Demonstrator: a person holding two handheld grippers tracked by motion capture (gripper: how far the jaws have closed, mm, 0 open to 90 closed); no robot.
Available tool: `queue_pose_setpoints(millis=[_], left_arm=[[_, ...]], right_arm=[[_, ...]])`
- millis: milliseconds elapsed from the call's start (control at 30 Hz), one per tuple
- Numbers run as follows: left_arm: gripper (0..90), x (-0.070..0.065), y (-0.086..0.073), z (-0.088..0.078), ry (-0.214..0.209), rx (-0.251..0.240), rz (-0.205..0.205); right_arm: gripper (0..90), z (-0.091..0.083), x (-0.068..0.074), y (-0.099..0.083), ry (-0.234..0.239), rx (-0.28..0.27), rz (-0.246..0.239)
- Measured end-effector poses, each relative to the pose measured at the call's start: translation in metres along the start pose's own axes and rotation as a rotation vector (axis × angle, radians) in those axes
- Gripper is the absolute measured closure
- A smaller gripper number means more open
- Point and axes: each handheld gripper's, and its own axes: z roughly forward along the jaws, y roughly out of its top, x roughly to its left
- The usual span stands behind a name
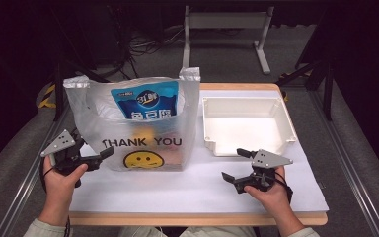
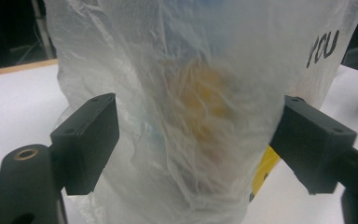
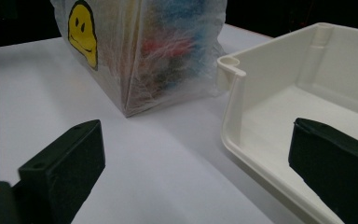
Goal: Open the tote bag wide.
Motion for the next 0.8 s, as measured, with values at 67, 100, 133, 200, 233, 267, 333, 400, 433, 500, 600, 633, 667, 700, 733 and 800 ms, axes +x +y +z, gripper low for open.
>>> queue_pose_setpoints(millis=[67, 100, 133, 200, 233, 267, 333, 400, 433, 500, 600, 633, 667, 700, 733, 800], left_arm=[[22.9, 0.001, -0.001, -0.001, -0.005, -0.005, -0.001], [25.1, 0.001, -0.001, -0.001, -0.009, -0.009, 0.001], [27.4, 0.001, -0.001, -0.001, -0.015, -0.011, 0.002], [32.5, 0.001, -0.001, 0.000, -0.024, -0.015, 0.007], [35.5, 0.000, -0.001, 0.001, -0.029, -0.016, 0.003], [38.7, 0.000, -0.001, 0.002, -0.033, -0.017, 0.008], [48.9, 0.000, -0.002, 0.001, -0.036, -0.018, 0.011], [61.2, 0.000, -0.001, 0.001, -0.040, -0.015, 0.014], [65.7, 0.000, -0.001, 0.000, -0.040, -0.015, 0.013], [73.7, 0.000, -0.001, 0.000, -0.037, -0.014, 0.016], [82.2, 0.000, -0.002, -0.001, -0.030, 0.001, 0.019], [86.0, 0.000, -0.002, -0.002, -0.029, 0.002, 0.021], [87.5, 0.000, -0.002, -0.002, -0.031, 0.003, 0.023], [88.6, 0.000, -0.002, -0.002, -0.032, 0.004, 0.021], [89.0, 0.000, -0.002, -0.002, -0.033, 0.004, 0.022], [89.4, 0.000, -0.002, -0.002, -0.034, 0.005, 0.020]], right_arm=[[5.3, 0.002, 0.001, 0.002, 0.003, -0.011, -0.002], [5.6, 0.003, 0.002, 0.003, 0.003, -0.017, -0.003], [6.4, 0.004, 0.002, 0.003, 0.004, -0.023, -0.006], [7.9, 0.006, 0.003, 0.005, 0.013, -0.025, -0.012], [9.6, 0.007, 0.004, 0.006, 0.021, -0.028, -0.014], [11.2, 0.007, 0.004, 0.007, 0.029, -0.028, -0.017], [12.9, 0.009, 0.005, 0.010, 0.032, -0.035, -0.019], [16.3, 0.010, 0.006, 0.013, 0.037, -0.034, -0.022], [17.3, 0.011, 0.006, 0.015, 0.034, -0.034, -0.024], [20.8, 0.012, 0.006, 0.017, 0.038, -0.036, -0.027], [33.4, 0.018, 0.009, 0.026, 0.071, -0.031, -0.049], [36.2, 0.021, 0.011, 0.030, 0.077, -0.040, -0.046], [37.1, 0.023, 0.013, 0.032, 0.089, -0.056, -0.038], [37.1, 0.025, 0.014, 0.036, 0.095, -0.072, -0.038], [37.1, 0.027, 0.015, 0.040, 0.086, -0.074, -0.048], [36.8, 0.031, 0.016, 0.049, 0.070, -0.097, -0.067]])
